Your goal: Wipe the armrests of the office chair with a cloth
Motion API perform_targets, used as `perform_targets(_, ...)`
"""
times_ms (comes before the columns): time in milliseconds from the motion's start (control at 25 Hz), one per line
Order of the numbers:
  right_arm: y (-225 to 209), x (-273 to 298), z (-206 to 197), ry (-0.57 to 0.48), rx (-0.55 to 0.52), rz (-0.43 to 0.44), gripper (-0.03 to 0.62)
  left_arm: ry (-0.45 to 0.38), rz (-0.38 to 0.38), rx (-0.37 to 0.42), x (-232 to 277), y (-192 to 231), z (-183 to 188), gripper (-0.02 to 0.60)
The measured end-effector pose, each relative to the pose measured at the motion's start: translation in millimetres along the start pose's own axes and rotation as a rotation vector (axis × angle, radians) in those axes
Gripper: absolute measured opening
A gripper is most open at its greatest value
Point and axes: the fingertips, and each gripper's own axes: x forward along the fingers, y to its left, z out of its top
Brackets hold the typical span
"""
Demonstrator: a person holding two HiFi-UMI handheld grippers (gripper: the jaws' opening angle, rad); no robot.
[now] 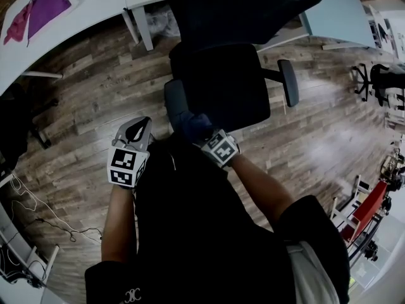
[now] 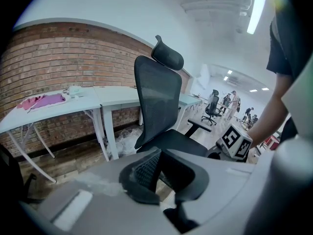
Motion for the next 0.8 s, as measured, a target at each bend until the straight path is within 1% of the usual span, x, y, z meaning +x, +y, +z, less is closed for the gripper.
perform_targets(240, 34.1, 0.5, 1.6, 0.022, -0.064, 0.108, 0.067, -0.003, 0.005, -0.002, 1.2, -6.3, 0.0, 0.006)
perform_targets(360, 46.7, 11.7, 6.2, 0.038, -0.128, 0.130, 0.067, 0.002, 0.021, -0.004, -2.1, -4.9, -3.9, 0.006)
perform_targets(440, 44.7, 20.3, 16.9, 0.031, -0.148, 0.116, 0.067, 0.002, 0.038, -0.020, -6.7, -2.3, -5.8, 0.006)
perform_targets(520, 35.4, 27.4, 33.7, 0.011, -0.146, 0.085, 0.067, 0.002, 0.059, -0.031, -12.3, 1.3, -9.1, 0.006)
perform_targets(680, 3.0, 42.0, 68.1, -0.015, -0.136, 0.006, 0.067, 0.003, 0.105, -0.064, -23.1, 7.7, -17.3, 0.006)
perform_targets(800, -19.6, 49.2, 91.3, -0.032, -0.117, -0.020, 0.067, 0.001, 0.136, -0.091, -28.4, 9.8, -22.0, 0.006)
